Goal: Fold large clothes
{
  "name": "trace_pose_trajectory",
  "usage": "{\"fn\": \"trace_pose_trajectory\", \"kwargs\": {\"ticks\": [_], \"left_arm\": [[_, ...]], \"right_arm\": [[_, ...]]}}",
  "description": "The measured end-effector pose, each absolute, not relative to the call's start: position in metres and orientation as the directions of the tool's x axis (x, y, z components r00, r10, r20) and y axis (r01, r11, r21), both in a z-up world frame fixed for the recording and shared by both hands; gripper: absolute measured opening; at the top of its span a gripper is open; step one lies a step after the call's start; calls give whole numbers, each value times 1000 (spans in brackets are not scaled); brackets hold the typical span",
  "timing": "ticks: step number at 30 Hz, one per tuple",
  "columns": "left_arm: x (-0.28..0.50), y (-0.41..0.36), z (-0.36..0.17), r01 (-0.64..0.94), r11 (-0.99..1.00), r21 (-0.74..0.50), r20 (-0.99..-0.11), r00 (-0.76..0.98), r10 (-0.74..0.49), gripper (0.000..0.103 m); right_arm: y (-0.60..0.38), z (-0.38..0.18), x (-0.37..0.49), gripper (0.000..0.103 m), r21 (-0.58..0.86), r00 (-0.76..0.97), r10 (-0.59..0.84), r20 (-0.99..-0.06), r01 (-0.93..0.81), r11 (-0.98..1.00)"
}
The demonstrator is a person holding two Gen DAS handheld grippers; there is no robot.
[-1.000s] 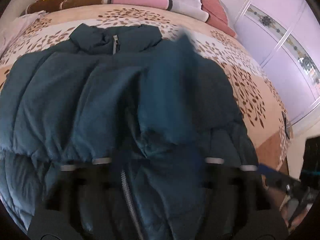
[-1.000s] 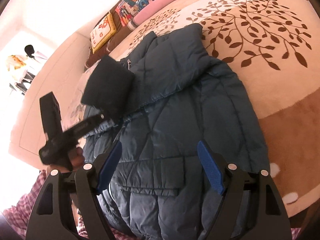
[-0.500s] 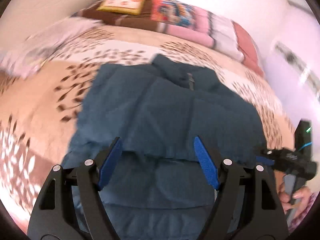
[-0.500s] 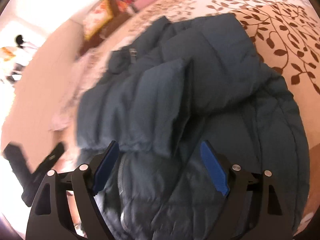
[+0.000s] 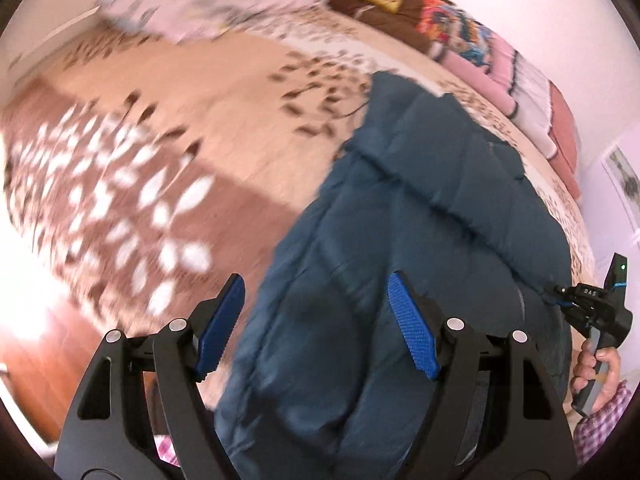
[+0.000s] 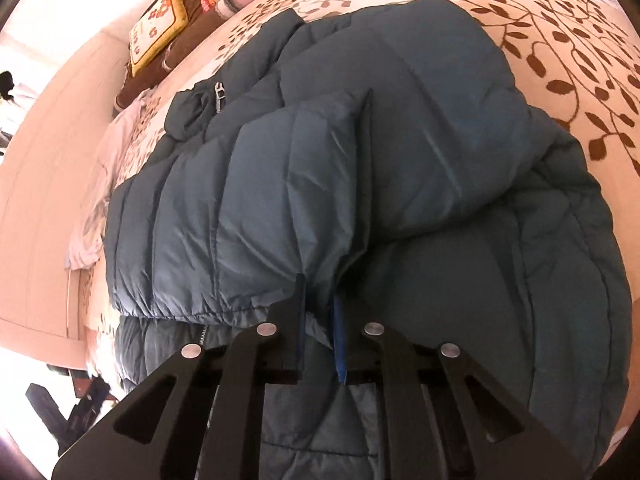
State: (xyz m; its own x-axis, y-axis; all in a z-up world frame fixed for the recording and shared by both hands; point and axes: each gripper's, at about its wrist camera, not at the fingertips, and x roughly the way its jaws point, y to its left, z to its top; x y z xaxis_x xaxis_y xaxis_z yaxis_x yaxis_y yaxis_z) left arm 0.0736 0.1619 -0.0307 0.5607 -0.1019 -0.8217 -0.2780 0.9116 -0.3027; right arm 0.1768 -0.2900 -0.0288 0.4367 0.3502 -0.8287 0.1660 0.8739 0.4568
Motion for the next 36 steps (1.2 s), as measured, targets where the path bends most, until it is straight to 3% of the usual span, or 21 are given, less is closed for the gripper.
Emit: {"fn": "trace_pose_trajectory", "kwargs": {"ticks": [3, 5, 7, 13, 24, 31, 33, 36], "left_arm": [[61, 170, -40, -303, 908, -289, -843, 530, -91, 73], [55, 170, -40, -293, 921, -256, -853, 518, -73, 75], [47, 168, -40, -263, 940, -216, -860, 507, -56, 76], [22, 159, -42, -193, 967, -168, -881, 469, -59, 76], [-23, 136, -49, -98, 979, -180, -905, 406, -125, 76], [-37, 129, -59, -85, 982, -170, -918, 377, -127, 64], [-40, 129, -62, -85, 981, -175, -920, 368, -133, 62], [-42, 133, -65, -98, 977, -189, -921, 363, -142, 61]], "right_arm": [[-295, -30, 178, 31, 484, 409, 380, -830, 189, 854], [-301, -19, 169, 53, 505, 422, 396, -816, 187, 843], [-306, -3, 156, 68, 493, 454, 382, -805, 154, 856], [-338, 29, 79, 69, 408, 509, 337, -792, 30, 913], [-397, -3, -38, 71, 304, 391, 224, -893, 153, 940], [-399, -34, -66, 71, 371, 317, 307, -897, 166, 914], [-393, -38, -67, 68, 399, 303, 343, -889, 145, 905], [-381, -44, -65, 56, 403, 265, 365, -892, 106, 909]]}}
